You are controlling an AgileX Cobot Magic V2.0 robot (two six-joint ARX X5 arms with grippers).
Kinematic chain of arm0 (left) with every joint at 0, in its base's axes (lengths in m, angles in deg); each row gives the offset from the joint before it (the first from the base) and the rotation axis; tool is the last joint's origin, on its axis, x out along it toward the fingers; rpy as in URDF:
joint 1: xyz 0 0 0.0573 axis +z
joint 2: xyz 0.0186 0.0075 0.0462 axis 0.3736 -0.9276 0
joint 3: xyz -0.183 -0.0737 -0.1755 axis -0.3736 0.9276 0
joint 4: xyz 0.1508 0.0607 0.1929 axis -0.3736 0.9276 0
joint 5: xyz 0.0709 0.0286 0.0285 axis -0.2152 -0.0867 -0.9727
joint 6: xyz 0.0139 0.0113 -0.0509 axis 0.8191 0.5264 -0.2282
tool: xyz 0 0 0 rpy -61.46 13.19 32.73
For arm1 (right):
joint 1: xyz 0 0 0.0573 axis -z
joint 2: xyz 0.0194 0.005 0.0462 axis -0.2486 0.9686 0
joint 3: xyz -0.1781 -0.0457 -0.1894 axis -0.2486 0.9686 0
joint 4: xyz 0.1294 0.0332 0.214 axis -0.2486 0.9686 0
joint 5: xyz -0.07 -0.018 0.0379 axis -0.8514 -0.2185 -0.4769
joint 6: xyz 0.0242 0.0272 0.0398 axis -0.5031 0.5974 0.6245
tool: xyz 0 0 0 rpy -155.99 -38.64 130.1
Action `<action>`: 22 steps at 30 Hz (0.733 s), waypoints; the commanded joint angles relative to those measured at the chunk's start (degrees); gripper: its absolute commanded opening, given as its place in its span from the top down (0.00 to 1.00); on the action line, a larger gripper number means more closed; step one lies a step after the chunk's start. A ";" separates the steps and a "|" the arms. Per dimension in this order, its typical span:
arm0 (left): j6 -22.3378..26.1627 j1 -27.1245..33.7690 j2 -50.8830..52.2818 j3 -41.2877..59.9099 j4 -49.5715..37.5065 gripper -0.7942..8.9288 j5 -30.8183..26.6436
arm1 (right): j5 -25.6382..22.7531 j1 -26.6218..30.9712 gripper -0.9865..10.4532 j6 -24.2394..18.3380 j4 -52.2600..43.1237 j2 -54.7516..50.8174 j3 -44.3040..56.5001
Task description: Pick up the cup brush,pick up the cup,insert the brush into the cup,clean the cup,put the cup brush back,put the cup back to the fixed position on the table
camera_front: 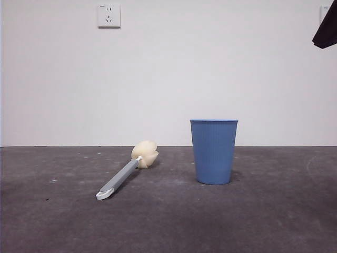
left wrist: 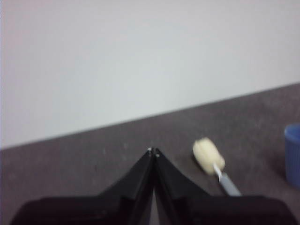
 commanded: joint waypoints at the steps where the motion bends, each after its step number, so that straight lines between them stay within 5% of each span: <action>1: -1.40 0.59 3.13 5.14 -0.63 0.92 0.02 | -0.11 -0.07 0.91 0.31 -0.09 -0.09 0.63; 22: -5.29 0.74 8.55 15.17 4.74 0.92 -0.07 | -0.11 -0.07 0.91 0.31 -0.09 -0.07 0.63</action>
